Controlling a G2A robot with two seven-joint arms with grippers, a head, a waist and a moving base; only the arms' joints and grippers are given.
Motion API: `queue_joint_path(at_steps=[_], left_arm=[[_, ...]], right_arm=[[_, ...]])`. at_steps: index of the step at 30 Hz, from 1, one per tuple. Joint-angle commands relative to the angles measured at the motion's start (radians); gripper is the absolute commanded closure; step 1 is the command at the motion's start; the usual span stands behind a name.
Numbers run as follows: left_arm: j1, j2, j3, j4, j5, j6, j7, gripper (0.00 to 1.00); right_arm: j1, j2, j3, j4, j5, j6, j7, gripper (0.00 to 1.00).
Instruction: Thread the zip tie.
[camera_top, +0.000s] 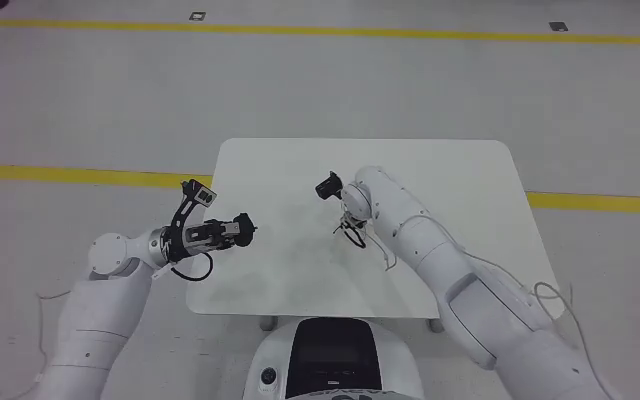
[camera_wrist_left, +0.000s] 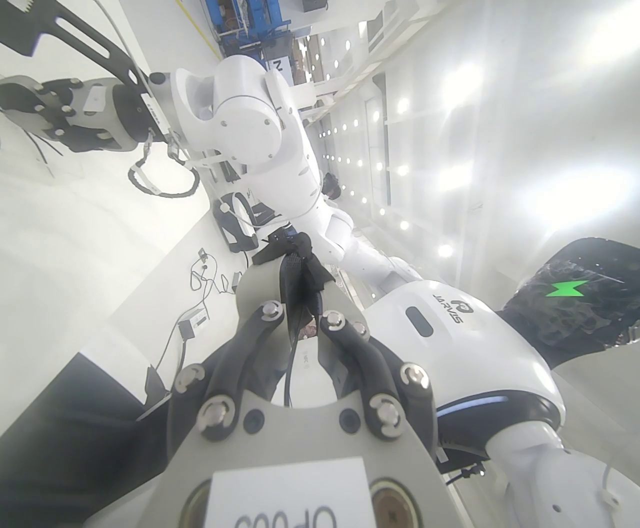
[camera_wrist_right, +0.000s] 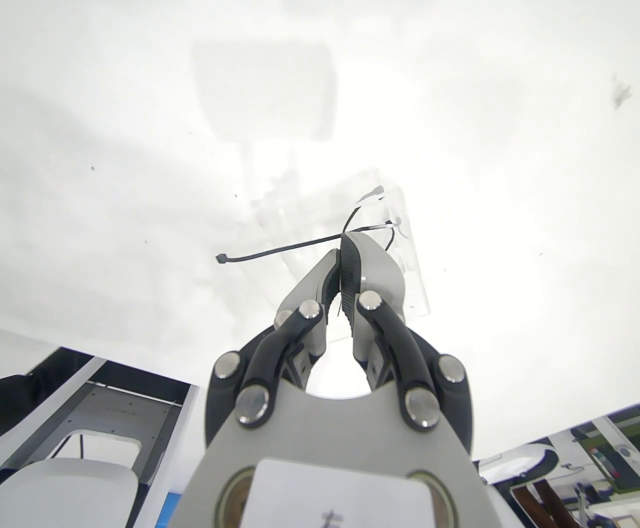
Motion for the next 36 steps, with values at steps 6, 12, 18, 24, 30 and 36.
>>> queue_joint_path(at_steps=[6,12,18,24,30,36], left_arm=[[0.0,0.0,0.0,0.0,0.0,0.0,0.0,1.0],[0.0,0.0,0.0,0.0,0.0,0.0,0.0,1.0],[0.0,0.0,0.0,0.0,0.0,0.0,0.0,1.0],[0.0,0.0,0.0,0.0,0.0,0.0,0.0,1.0],[0.0,0.0,0.0,0.0,0.0,0.0,0.0,1.0],[0.0,0.0,0.0,0.0,0.0,0.0,0.0,1.0]], right_arm=[[-0.073,0.044,0.044,-0.169,-0.074,0.048,0.07,1.0],[-0.139,0.079,0.09,-0.304,-0.132,0.066,0.113,1.0],[-0.203,0.107,0.135,-0.425,-0.192,0.084,0.141,1.0],[-0.248,0.123,0.174,-0.497,-0.224,0.101,0.137,1.0],[-0.255,0.127,0.201,-0.497,-0.223,0.126,0.128,1.0],[-0.278,0.136,0.271,-0.523,-0.138,0.11,0.055,1.0]])
